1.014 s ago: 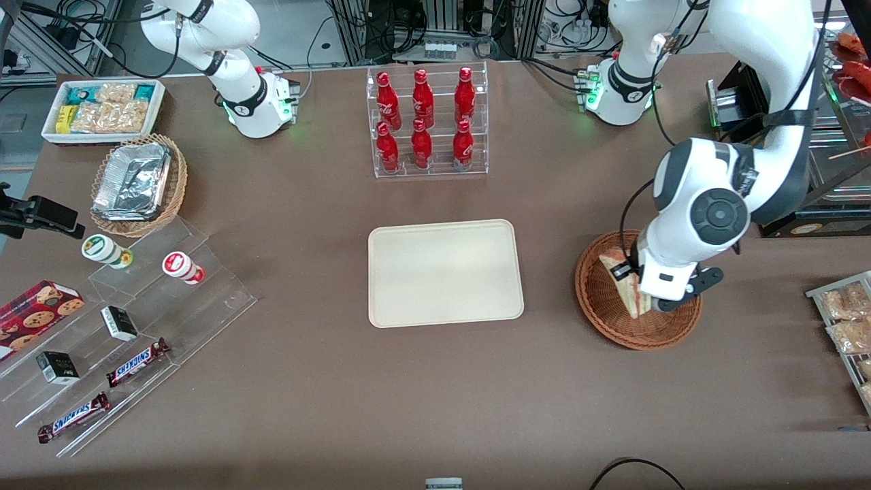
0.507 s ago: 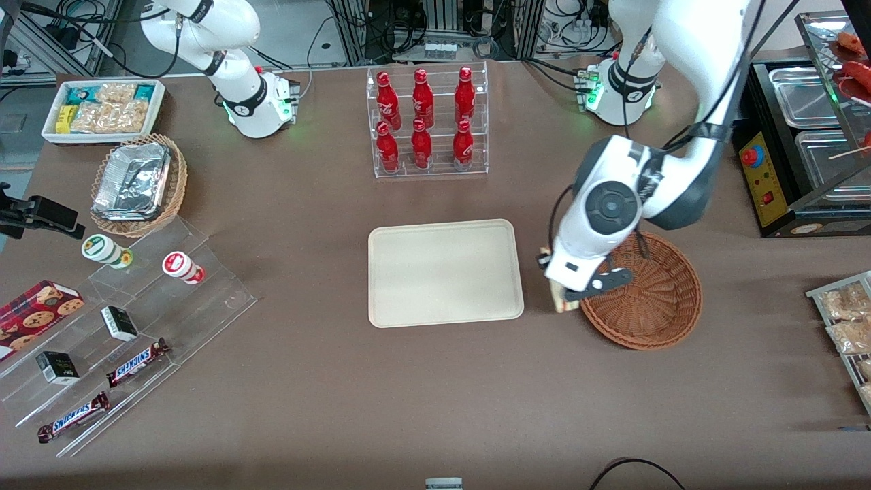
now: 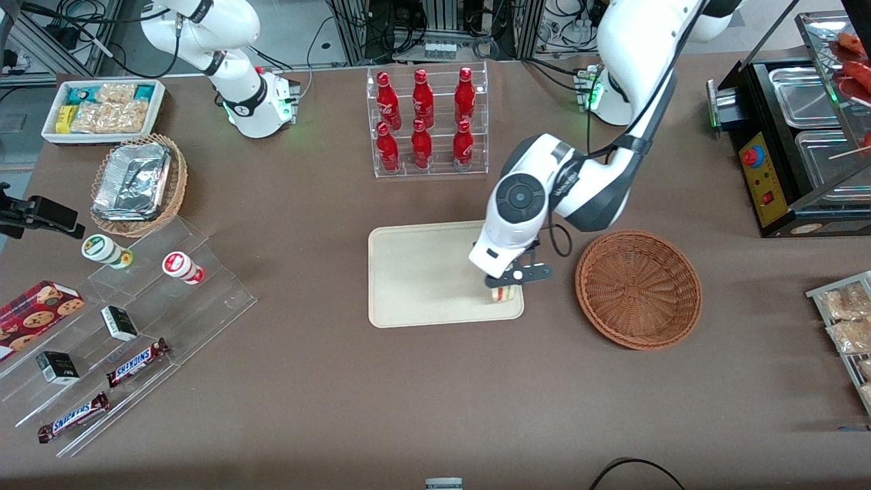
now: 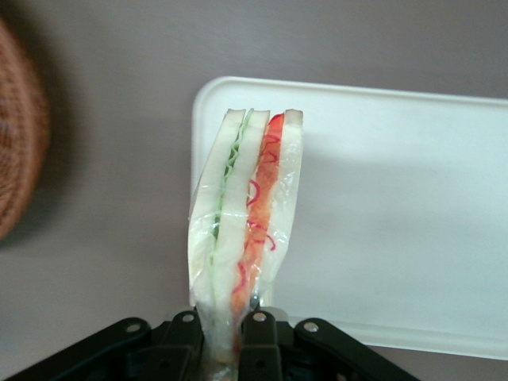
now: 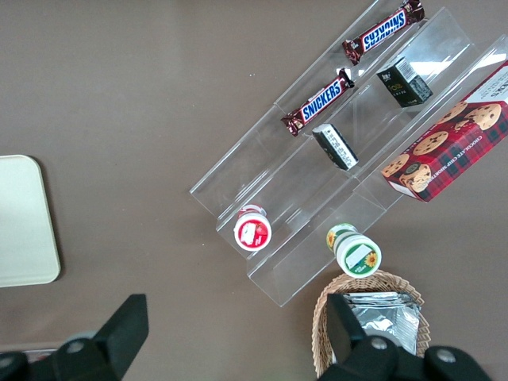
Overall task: Place sandwich from basket to tray
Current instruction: 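Lift the sandwich and carry it with the left gripper over the cream tray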
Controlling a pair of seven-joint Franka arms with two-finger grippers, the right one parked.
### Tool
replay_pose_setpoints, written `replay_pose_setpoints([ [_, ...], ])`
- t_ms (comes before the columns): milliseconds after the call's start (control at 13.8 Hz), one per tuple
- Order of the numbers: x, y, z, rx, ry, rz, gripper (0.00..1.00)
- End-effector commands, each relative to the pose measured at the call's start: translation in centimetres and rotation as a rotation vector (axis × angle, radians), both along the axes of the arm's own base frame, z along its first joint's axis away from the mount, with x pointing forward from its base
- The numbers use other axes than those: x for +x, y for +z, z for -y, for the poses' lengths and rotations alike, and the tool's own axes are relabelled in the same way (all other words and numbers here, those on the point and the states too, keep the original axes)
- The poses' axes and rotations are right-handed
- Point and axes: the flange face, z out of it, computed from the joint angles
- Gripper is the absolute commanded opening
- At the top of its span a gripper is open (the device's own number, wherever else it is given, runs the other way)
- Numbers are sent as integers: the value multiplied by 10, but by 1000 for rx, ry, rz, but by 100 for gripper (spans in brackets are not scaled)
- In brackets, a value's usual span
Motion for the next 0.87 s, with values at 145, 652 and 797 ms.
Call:
replay_pose_setpoints([
  [145, -9, -23, 64, -22, 28, 15, 0],
  [652, -24, -55, 103, -28, 119, 43, 0],
  [797, -28, -64, 107, -23, 116, 41, 0],
])
